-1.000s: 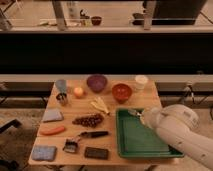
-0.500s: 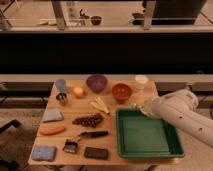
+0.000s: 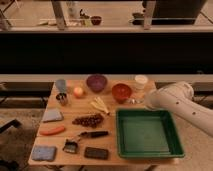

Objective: Place fork in red bowl

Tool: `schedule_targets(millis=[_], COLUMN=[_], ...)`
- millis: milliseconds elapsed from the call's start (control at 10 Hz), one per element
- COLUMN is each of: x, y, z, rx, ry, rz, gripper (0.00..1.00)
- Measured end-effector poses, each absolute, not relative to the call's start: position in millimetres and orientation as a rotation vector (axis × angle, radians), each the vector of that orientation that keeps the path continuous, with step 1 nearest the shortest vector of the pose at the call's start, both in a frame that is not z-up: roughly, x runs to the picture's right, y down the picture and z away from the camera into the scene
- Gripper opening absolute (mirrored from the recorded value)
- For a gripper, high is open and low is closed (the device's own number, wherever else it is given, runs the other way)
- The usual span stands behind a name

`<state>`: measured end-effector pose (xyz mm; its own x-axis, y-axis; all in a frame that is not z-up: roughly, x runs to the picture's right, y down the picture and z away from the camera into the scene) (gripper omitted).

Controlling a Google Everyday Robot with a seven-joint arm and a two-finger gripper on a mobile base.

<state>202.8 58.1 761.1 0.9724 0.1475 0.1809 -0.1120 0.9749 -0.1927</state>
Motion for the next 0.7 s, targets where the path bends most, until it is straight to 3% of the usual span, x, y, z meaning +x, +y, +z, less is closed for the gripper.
schedule_targets(millis=[700], x=[179.0], y=[14.7], z=[780.4], rx=[-0.224], ry=[-0.217], rz=[0.012], gripper=[0.00])
